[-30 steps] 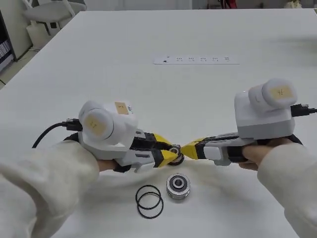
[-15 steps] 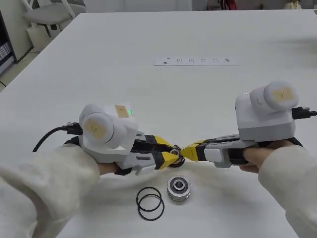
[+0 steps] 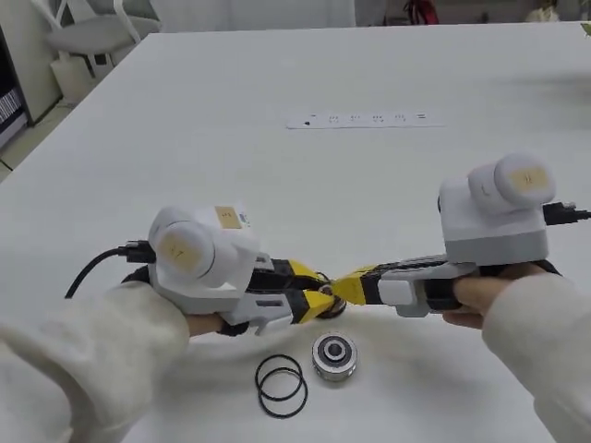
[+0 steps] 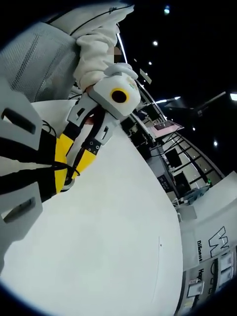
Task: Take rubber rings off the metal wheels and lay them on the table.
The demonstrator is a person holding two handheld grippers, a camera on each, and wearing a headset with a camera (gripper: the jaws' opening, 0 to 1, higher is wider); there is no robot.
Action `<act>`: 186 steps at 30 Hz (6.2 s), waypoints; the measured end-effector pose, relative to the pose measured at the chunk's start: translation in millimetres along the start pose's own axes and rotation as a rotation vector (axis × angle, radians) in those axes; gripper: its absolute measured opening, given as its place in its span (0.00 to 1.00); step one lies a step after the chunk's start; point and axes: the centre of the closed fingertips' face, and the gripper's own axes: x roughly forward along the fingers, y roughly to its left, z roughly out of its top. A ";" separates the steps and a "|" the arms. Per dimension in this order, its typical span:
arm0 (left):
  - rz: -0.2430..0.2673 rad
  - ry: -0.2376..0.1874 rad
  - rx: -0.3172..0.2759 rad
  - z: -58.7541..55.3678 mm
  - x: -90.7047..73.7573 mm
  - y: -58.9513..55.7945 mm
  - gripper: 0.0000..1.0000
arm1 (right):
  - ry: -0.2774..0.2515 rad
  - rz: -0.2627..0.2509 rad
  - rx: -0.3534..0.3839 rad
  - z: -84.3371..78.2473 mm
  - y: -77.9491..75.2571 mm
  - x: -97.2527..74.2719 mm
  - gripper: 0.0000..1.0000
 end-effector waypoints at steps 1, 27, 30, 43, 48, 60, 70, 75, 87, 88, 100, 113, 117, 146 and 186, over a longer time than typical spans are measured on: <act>0.001 0.002 0.003 0.0 0.1 0.1 0.14 | 0.006 -0.007 -0.016 -0.7 -0.4 0.1 0.00; -0.037 0.058 0.075 22.5 -21.7 -8.1 0.29 | -0.040 -0.028 -0.033 25.9 3.6 -22.6 0.00; -0.040 0.036 0.072 30.7 -26.5 -8.3 0.29 | -0.052 -0.032 -0.041 31.2 5.6 -26.9 0.00; -0.013 -0.015 0.097 52.8 -60.5 -11.1 0.35 | -0.124 -0.051 -0.062 56.8 19.9 -49.4 0.00; 0.030 0.020 0.102 45.0 -74.2 -5.9 0.40 | -0.147 -0.062 -0.050 63.5 24.6 -56.5 0.00; 0.176 -0.054 0.021 48.0 -115.1 6.3 0.63 | -0.171 -0.045 -0.103 75.8 45.3 -58.5 0.00; 0.180 -0.073 -0.014 29.3 -131.7 -7.0 0.73 | -0.193 -0.014 -0.097 81.4 53.7 -59.4 0.00; 0.203 -0.098 -0.041 23.2 -139.3 -6.3 0.82 | -0.192 0.007 -0.092 81.1 59.5 -56.1 0.00; 0.192 -0.134 -0.085 16.5 -139.0 -12.5 0.88 | -0.148 0.064 -0.078 67.9 72.9 -42.5 0.00; 0.189 -0.131 -0.091 15.6 -138.8 -13.0 0.88 | -0.147 0.066 -0.077 67.3 73.6 -42.2 0.00; 0.178 -0.080 -0.083 5.3 -133.3 -18.2 1.00 | -0.094 0.102 -0.080 52.0 82.7 -29.7 0.00; 0.146 -0.043 -0.086 -3.3 -128.7 -25.2 1.00 | -0.005 0.137 -0.075 25.2 88.4 -14.4 0.00; 0.133 -0.034 -0.088 -5.8 -127.3 -27.6 1.00 | 0.015 0.136 -0.077 18.8 86.6 -11.5 0.00; 0.096 -0.009 -0.074 -9.7 -123.1 -35.2 1.00 | 0.169 0.131 -0.077 -27.3 75.8 6.7 0.00; 0.076 0.016 -0.092 -17.0 -120.6 -38.6 1.00 | 0.213 0.056 -0.160 -41.4 57.2 13.9 0.02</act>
